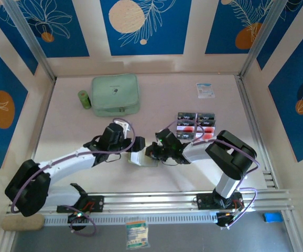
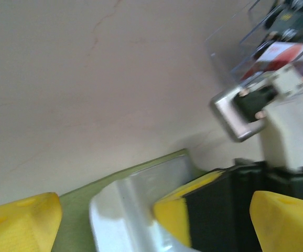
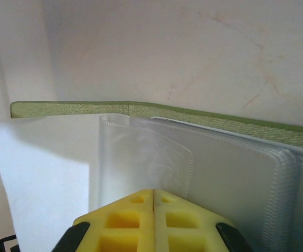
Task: Put the credit cards into the card holder
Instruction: Flip over the card slot on the card holder.
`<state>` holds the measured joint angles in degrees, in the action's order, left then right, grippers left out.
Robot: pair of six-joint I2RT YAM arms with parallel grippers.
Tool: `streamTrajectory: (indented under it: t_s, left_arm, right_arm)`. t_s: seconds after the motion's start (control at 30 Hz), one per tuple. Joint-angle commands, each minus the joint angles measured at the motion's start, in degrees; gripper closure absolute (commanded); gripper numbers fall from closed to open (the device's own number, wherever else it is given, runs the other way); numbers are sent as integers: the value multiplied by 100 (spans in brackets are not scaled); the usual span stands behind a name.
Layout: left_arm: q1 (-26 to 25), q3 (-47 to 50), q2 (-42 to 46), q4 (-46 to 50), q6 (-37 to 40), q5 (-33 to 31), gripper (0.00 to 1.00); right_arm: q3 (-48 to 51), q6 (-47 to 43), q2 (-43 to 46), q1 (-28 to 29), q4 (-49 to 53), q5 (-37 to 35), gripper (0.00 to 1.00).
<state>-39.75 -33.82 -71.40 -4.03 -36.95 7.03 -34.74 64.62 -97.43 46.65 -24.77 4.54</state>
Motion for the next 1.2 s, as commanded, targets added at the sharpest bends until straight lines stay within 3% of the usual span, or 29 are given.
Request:
streamTrajectory:
  t_s: [0.0, 0.17, 0.4, 0.67, 0.87, 1.0, 1.17]
  left_arm:
    - [-117, 171, 9, -752, -1046, 506, 8]
    - [-392, 371, -37, -1693, -1773, 529, 8]
    - [-680, 438, 74, -2016, -2077, 215, 7]
    - [-723, 1334, -199, -3083, -2746, -143, 7]
    - [-703, 1557, -153, -2874, -2415, -457, 13]
    - [-697, 1541, 17, -2314, -2008, -701, 25]
    - [-701, 1372, 163, -1400, -1389, -946, 31]
  right_arm:
    - [134, 59, -93, -7, 101, -3, 99]
    - [161, 59, -98, -7, 79, -14, 99]
    - [163, 77, -112, -7, 43, -13, 99]
    - [183, 103, -126, -7, 21, -14, 99]
    - [180, 104, -114, -7, 34, -13, 100]
    - [178, 121, -123, -14, 34, -23, 100]
    - [177, 121, -136, -25, 11, -6, 100]
